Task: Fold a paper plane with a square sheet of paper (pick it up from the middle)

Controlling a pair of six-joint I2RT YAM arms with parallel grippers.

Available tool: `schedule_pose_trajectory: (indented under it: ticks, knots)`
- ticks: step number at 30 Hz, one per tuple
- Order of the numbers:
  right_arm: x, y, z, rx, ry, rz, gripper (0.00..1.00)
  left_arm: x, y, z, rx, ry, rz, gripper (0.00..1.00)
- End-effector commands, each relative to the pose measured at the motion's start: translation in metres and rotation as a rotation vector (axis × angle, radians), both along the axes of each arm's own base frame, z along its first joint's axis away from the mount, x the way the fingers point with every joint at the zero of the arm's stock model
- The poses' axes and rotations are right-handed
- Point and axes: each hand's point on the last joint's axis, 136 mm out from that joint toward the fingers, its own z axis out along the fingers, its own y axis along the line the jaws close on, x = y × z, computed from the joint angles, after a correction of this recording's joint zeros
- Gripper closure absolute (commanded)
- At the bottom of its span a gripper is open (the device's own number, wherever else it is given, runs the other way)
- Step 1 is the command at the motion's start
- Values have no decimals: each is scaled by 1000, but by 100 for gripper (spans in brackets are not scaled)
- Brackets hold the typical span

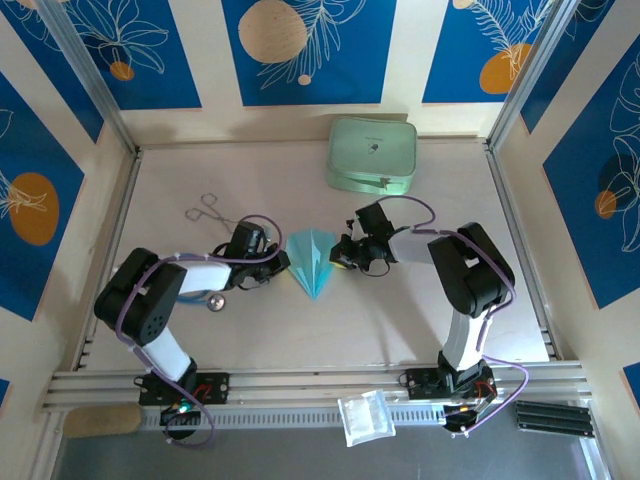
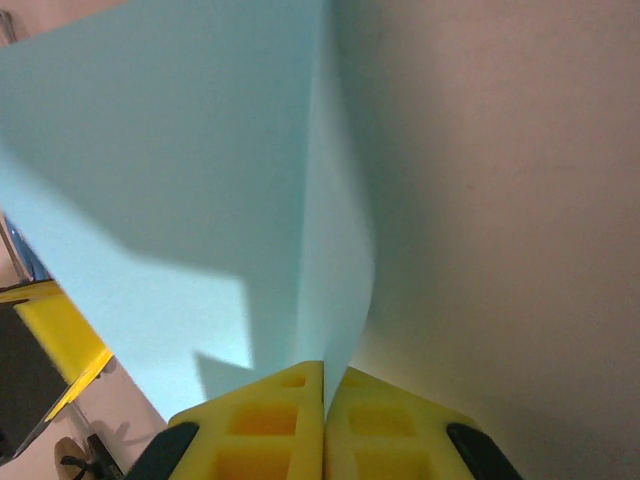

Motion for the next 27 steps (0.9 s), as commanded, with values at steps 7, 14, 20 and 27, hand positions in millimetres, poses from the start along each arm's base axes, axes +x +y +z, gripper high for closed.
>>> schedule_pose_trajectory:
  ticks: [7, 14, 20, 27]
  knots:
    - [-5, 9, -3, 4, 22, 26, 92, -18, 6, 44, 80, -35, -21, 62]
    - [-7, 9, -4, -2, 23, 28, 92, -43, -31, 54, 57, -27, -147, 67]
    - [-6, 9, -5, -2, 24, 30, 92, -35, -56, 47, 53, -31, -192, 75]
    - [-7, 9, -6, -2, 28, 30, 92, -25, -65, 34, 75, -18, -212, 77]
